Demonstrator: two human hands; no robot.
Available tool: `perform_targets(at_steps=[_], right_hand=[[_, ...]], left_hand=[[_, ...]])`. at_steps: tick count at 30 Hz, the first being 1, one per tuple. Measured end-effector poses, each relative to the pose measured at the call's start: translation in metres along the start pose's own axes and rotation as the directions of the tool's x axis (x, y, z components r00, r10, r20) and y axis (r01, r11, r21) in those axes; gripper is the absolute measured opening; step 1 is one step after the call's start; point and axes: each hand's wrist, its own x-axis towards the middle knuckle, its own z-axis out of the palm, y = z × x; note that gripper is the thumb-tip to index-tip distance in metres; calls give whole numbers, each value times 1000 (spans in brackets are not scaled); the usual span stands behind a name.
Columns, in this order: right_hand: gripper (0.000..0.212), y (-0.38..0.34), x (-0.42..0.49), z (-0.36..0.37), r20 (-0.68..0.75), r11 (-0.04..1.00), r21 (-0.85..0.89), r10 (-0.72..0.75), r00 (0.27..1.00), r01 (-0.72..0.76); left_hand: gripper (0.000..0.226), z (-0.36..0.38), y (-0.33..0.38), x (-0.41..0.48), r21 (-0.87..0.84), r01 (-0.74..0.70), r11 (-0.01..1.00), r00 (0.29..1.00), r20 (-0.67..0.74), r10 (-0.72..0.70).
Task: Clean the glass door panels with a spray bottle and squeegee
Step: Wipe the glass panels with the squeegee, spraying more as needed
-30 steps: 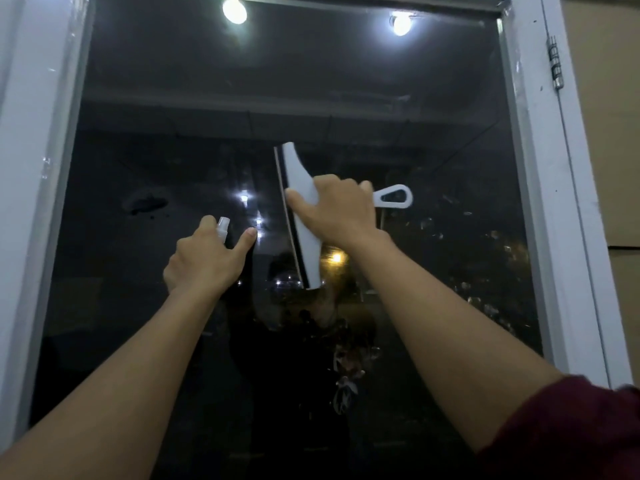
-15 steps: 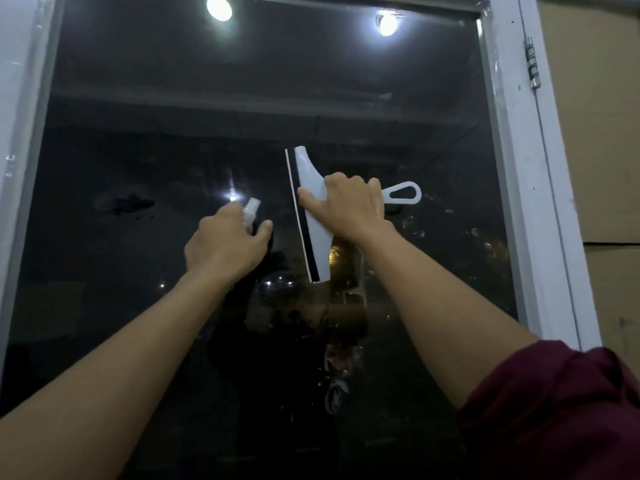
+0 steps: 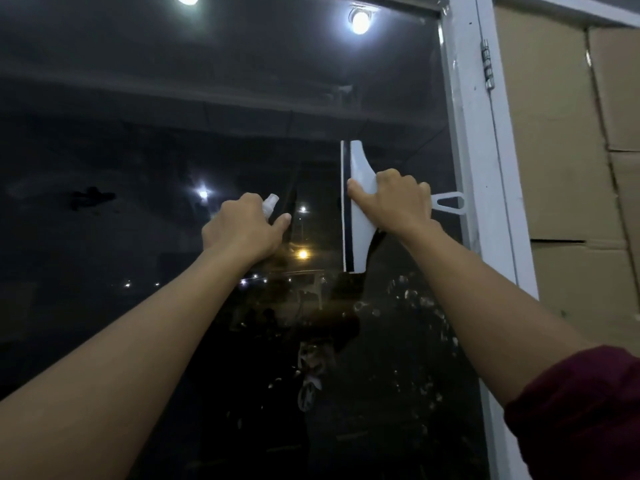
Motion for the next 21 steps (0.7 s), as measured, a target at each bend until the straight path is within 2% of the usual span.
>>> perform_targets(at_steps=[4, 7, 10, 14, 17, 21], right_hand=[[48, 28, -9, -5, -8, 990, 36, 137, 991, -136], [47, 23, -12, -10, -35, 987, 42, 157, 987, -155], [47, 8, -10, -14, -82, 990, 106, 101, 991, -92], [45, -27, 1, -14, -21, 990, 133, -42, 999, 44], [47, -48, 13, -12, 49, 989, 56, -142, 989, 139], [49, -43, 22, -14, 108, 991, -19, -130, 986, 132]], left_hand=[[53, -2, 3, -2, 28, 10, 1000, 1000, 11, -10], [50, -2, 7, -5, 44, 30, 999, 999, 26, -31], [49, -2, 12, -5, 62, 56, 996, 998, 38, -59], [53, -3, 14, -4, 78, 88, 993, 994, 54, -93], [54, -4, 15, -5, 87, 108, 990, 992, 60, -113], [54, -3, 14, -4, 86, 120, 989, 990, 68, -126]])
